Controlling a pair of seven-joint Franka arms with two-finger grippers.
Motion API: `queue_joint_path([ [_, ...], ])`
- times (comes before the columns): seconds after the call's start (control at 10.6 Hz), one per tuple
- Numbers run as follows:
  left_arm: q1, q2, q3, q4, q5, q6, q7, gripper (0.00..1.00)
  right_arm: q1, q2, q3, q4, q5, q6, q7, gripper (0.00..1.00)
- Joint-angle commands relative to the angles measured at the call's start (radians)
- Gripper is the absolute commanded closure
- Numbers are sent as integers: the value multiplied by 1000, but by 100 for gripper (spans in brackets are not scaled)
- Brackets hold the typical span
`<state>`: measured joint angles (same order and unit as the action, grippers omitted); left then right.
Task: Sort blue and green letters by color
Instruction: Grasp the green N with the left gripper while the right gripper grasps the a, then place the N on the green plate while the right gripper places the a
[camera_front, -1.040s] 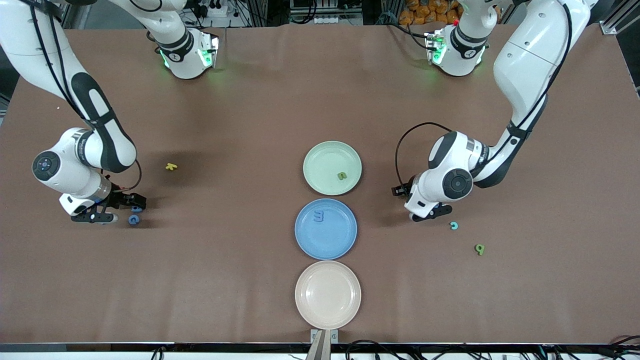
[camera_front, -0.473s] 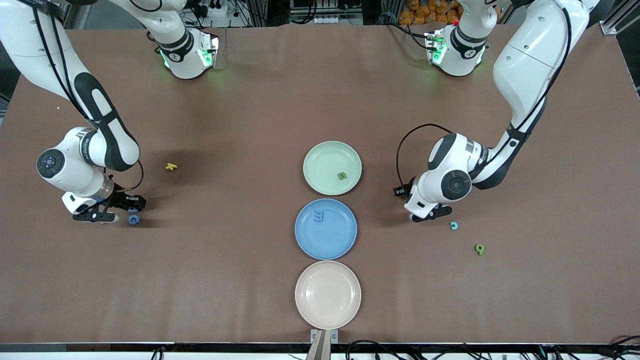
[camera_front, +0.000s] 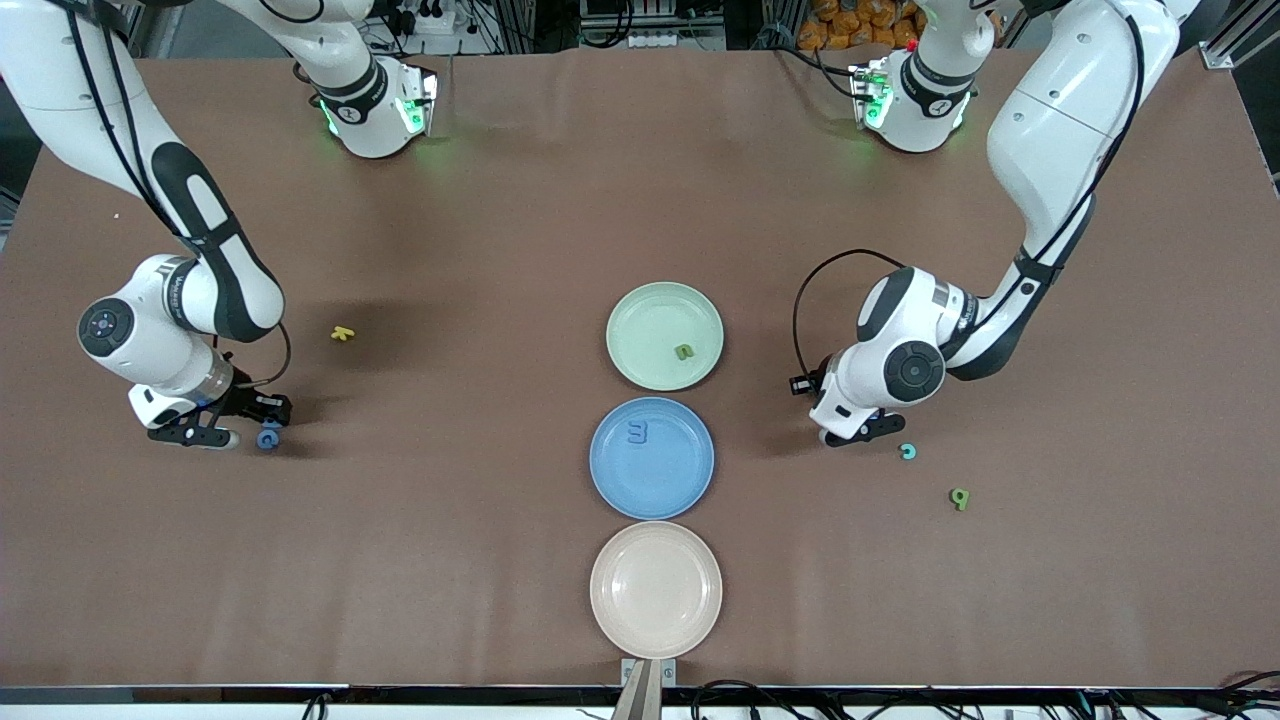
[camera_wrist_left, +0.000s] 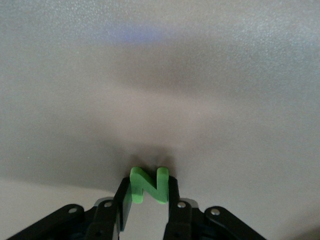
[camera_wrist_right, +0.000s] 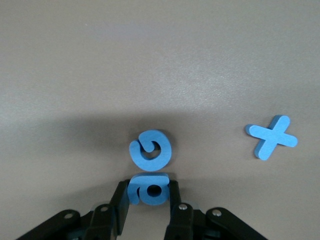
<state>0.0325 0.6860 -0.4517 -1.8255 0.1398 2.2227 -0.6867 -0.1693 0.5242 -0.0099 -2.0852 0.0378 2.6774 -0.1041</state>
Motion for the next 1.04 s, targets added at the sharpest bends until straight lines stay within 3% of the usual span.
queue_joint_path([
  [0.0, 1, 7, -2, 35, 20, -3, -10, 100, -4, -4, 18, -6, 2, -7, 21, 80],
  [0.19, 1, -8, -8, 106, -3, -105, -11, 100, -6, -7, 25, -1, 2, -11, 32, 80],
  [0.38, -22, -8, -15, 167, -110, -182, -22, 100, 10, -22, 37, 31, 2, -68, 98, 80],
  [0.57, -74, -11, -44, 172, -132, -181, -155, 100, 62, -33, 38, 80, 2, -141, 194, 80],
  [0.95, -304, 44, -35, 236, -132, -88, -459, 100, 235, -13, 39, 177, 20, -149, 464, 79],
])
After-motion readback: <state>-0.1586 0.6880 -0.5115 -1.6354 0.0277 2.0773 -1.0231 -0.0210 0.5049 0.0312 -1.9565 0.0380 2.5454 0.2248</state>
